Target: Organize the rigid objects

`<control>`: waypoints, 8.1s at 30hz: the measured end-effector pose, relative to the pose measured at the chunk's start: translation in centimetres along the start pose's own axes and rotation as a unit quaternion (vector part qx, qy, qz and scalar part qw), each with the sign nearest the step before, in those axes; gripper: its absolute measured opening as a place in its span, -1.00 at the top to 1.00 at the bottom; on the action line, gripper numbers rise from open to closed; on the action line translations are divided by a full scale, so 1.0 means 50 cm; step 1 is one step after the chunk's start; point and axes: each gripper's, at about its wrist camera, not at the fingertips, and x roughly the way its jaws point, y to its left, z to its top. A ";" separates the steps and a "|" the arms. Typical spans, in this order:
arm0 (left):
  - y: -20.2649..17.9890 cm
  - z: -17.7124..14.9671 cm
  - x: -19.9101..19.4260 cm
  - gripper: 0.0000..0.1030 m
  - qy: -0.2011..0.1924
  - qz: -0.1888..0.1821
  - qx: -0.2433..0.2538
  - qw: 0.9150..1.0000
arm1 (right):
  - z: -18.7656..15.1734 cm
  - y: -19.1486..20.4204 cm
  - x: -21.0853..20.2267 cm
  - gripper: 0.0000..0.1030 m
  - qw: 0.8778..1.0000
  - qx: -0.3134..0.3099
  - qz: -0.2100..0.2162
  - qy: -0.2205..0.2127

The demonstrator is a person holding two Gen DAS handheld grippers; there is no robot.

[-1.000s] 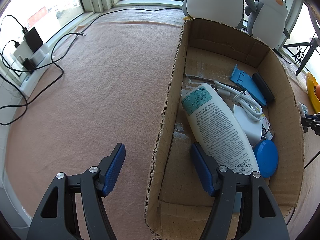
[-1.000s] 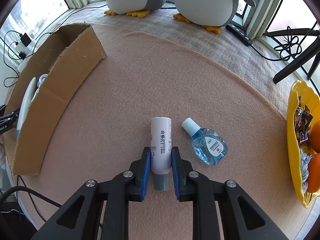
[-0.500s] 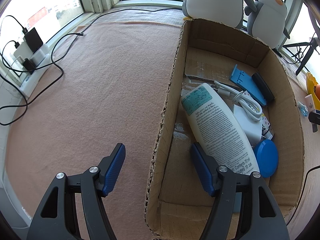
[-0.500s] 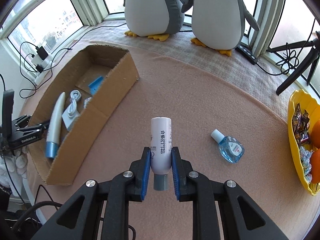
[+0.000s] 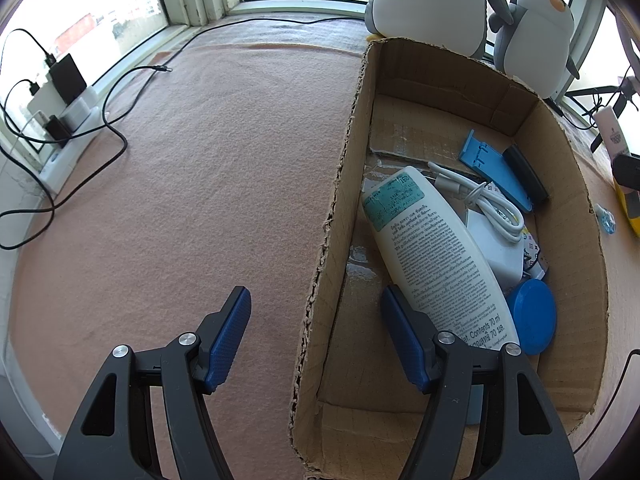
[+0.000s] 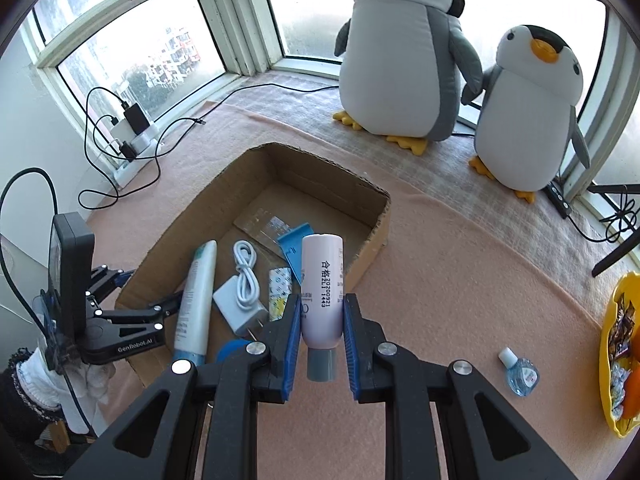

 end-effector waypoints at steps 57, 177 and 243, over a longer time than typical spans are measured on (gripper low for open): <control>-0.001 -0.004 -0.004 -0.34 0.001 0.001 0.002 1.000 | -0.013 -0.072 0.000 0.08 0.999 0.001 -0.014 -0.047; -0.003 -0.006 -0.002 -0.34 -0.001 0.005 0.004 1.000 | 0.071 0.119 0.128 0.45 0.996 -0.080 -0.023 0.038; -0.146 -0.085 -0.389 -0.38 -0.157 -0.017 0.078 0.984 | -0.255 0.079 -0.339 -0.44 0.963 0.115 -0.173 -0.169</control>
